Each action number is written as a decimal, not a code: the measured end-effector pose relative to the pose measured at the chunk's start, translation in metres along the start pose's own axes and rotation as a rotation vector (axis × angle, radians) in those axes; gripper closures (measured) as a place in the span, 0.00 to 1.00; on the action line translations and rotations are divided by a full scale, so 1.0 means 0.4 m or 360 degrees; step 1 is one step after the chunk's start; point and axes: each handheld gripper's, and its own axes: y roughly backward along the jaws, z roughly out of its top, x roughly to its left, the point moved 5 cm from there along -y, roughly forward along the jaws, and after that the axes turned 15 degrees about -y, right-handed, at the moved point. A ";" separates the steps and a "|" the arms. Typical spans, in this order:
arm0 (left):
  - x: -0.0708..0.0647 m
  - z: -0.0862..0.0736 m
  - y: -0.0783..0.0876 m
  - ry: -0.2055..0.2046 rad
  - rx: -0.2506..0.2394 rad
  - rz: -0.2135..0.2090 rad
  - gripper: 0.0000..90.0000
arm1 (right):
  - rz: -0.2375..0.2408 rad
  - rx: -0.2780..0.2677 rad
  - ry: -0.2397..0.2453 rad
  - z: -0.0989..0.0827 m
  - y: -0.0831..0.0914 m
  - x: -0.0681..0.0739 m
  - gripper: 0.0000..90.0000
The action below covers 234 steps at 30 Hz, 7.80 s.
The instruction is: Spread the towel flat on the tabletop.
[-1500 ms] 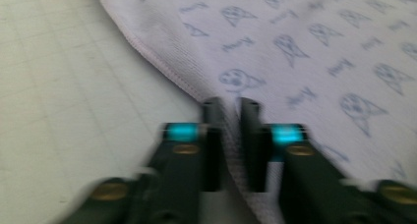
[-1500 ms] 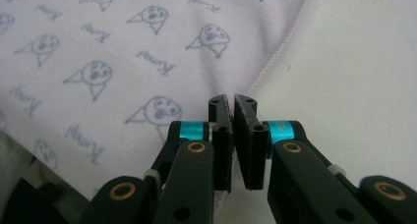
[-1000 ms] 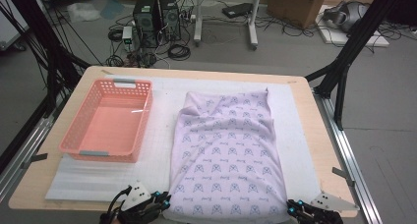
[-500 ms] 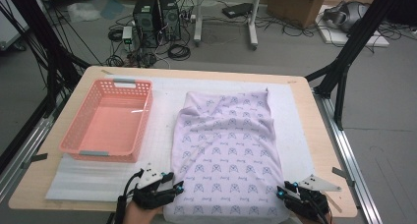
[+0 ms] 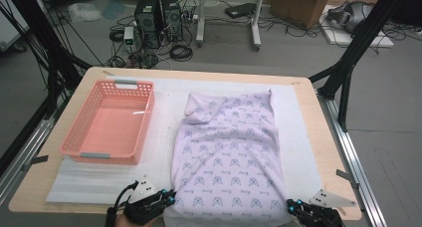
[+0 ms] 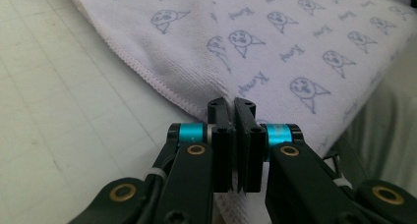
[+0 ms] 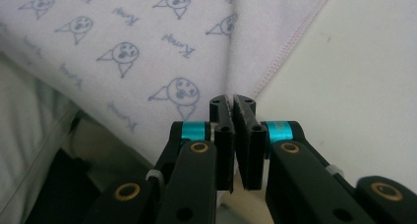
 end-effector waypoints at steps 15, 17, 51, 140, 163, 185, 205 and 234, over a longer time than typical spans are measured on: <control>0.069 0.024 -0.053 0.0117 -0.0080 0.0086 0.54 | -0.0133 -0.0154 -0.0113 0.052 -0.031 -0.027 0.69; 0.065 0.022 -0.066 0.0097 -0.0068 0.0079 0.53 | -0.0156 -0.0140 -0.0111 0.064 -0.049 -0.034 0.69; 0.046 0.015 -0.076 -0.0044 -0.0051 0.0271 0.54 | -0.0138 -0.0115 -0.0078 0.051 -0.053 -0.044 0.90; -0.009 0.011 -0.017 0.0030 -0.0190 0.0189 0.67 | -0.0083 -0.0152 -0.0095 0.034 0.000 -0.016 0.73; -0.016 0.003 -0.057 -0.0108 -0.0075 0.0194 0.82 | -0.0149 -0.0119 -0.0104 0.025 0.004 -0.041 0.76; 0.006 0.002 0.012 0.0055 -0.0181 0.0156 0.65 | -0.0268 -0.0004 -0.0088 0.017 0.010 -0.049 0.99; 0.033 -0.018 -0.010 -0.0004 0.0016 0.0209 1.00 | -0.0204 -0.0144 -0.0183 0.035 0.001 -0.075 0.75; 0.154 0.093 -0.092 0.0084 -0.0330 0.0097 0.50 | -0.0299 -0.0097 -0.0165 0.228 -0.154 -0.176 0.92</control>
